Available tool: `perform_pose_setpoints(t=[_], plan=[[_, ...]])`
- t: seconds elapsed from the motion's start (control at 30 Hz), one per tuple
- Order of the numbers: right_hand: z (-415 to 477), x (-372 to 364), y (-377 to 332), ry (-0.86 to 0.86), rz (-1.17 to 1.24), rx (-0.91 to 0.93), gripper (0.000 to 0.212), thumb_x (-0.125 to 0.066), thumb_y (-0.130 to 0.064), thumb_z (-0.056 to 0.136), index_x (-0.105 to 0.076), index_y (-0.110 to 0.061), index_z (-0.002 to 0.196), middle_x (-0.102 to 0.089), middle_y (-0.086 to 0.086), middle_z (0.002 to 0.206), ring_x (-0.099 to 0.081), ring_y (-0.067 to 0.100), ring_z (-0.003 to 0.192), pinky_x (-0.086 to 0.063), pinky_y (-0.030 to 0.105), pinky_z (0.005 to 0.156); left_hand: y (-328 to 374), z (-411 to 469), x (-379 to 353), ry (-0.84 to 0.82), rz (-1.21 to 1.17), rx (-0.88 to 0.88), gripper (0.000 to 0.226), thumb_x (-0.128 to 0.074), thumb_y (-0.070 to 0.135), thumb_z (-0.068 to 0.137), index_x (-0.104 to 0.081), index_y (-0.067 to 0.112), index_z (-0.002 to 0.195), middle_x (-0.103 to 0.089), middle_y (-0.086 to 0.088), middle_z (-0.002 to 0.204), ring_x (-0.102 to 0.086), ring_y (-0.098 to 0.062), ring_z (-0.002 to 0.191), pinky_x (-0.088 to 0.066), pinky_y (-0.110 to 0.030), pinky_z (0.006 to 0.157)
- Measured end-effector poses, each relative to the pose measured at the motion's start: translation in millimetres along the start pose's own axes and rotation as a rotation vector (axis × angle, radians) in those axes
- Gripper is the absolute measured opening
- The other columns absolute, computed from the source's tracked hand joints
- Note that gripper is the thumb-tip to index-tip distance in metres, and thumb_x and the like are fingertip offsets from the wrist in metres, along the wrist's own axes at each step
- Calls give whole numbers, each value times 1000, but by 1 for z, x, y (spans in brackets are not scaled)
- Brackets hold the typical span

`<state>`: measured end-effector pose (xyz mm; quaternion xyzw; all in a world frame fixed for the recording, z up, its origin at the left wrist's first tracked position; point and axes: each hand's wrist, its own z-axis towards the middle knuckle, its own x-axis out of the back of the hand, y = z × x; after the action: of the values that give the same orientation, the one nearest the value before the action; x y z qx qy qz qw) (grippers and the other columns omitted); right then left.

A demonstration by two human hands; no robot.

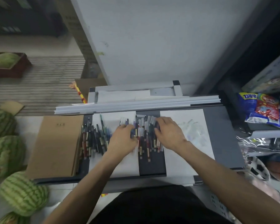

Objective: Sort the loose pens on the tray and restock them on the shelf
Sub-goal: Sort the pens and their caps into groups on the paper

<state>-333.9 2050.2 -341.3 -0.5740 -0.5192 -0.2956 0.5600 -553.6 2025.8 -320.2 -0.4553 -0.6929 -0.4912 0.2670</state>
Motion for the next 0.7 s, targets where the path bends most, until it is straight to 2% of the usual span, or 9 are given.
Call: perform_pose_setpoints(t=[0.1,0.2,0.3,0.4,0.47,0.6,0.7], plan=[[8,2,-7,7,26,-75,33,-50,-25,101,-62,-8,126,-63,11,123,-53,29,117,-47,42,103,-7,10,2,-35,10,-10,37,-63,20,89,-62,21,126,-58,-2,110,-62,-24,93,-58,-40,86],[0,-2,-21,-53,65,-117,24,-52,-28,100,-63,-10,112,-62,9,113,-58,29,107,-52,41,92,-18,12,0,-17,-23,23,33,-64,19,90,-63,21,123,-57,-2,111,-62,-25,94,-57,-41,88],[-15,-14,-40,-83,95,-154,25,-54,-34,100,-63,-12,109,-63,7,111,-63,29,100,-55,41,86,-34,8,-1,29,-66,98,24,-64,17,91,-59,20,115,-55,-1,108,-63,-28,94,-54,-37,82],[-25,-27,-62,-120,94,-190,28,-52,-40,102,-60,-14,108,-64,6,107,-64,27,96,-55,38,81,-52,5,-2,57,-95,194,35,-70,29,95,-52,18,123,-50,1,106,-60,-24,90,-46,-35,74],[-25,-33,-76,-137,88,-209,32,-52,-43,101,-61,-13,110,-66,6,107,-65,29,97,-54,38,81,-59,5,-2,43,-87,234,41,-72,37,95,-51,15,122,-52,1,102,-58,-23,89,-45,-35,73],[-16,-42,-99,-160,130,-238,33,-54,-43,100,-61,-12,108,-69,9,102,-68,32,95,-55,38,77,-61,11,-5,13,-25,252,37,-75,38,94,-49,13,91,-59,-2,83,-62,-23,74,-55,-36,66],[-7,-44,-112,-138,166,-246,37,-57,-44,100,-62,-10,112,-70,11,99,-68,32,93,-58,40,79,-63,16,-5,23,-25,248,44,-80,33,90,-46,12,70,-55,-4,70,-54,-20,58,-47,-32,53]])
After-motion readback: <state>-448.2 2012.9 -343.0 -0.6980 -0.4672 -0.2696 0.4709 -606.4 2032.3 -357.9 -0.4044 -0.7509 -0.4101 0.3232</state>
